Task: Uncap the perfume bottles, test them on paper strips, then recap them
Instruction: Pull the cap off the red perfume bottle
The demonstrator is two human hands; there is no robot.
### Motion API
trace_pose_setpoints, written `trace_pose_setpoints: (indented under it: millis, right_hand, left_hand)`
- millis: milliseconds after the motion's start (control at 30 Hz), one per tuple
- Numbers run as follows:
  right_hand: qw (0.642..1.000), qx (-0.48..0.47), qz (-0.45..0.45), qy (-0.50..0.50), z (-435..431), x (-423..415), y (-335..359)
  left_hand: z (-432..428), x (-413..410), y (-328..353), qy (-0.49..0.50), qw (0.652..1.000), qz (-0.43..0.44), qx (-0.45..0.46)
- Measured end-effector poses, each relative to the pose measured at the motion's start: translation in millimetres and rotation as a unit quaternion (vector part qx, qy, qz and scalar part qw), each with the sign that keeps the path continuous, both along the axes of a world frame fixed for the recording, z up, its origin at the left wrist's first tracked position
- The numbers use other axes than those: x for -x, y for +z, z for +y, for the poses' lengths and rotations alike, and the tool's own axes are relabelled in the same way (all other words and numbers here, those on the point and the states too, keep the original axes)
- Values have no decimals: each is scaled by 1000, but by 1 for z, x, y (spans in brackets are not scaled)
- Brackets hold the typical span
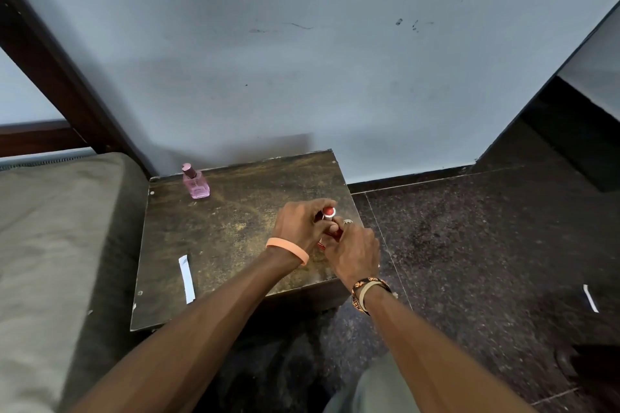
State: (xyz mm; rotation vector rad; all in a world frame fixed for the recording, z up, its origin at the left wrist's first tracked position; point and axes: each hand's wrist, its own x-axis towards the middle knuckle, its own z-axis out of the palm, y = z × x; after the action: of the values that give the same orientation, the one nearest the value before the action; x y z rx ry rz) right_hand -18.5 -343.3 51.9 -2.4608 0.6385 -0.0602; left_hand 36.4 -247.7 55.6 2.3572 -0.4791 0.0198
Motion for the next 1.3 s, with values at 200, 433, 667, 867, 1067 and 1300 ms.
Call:
trace_pose_setpoints:
  millis: [200,433,667,867,1067,1300]
  right_hand:
    - [1000,10,-10,6,1,1,-2]
    - [1000,9,-5,4,1,1,-1]
    - [1000,8,-10,6,3,2,-3]
    - [1000,12,-5,10,1,3,-2]
    - [1000,17,-8,16,3,2,-5]
    - [1000,18,-12,16,2,2,-6]
  left_hand:
    - [1,0,-4,-50,999,16,-3]
    - [1,2,-3,17,1000,-4,0]
    - [2,1,-2,-14,999,25,25]
    - [0,7,-1,27,998,15,45]
    - [4,2,-4,7,995,46,86]
    - [2,5,-4,-14,998,49,45]
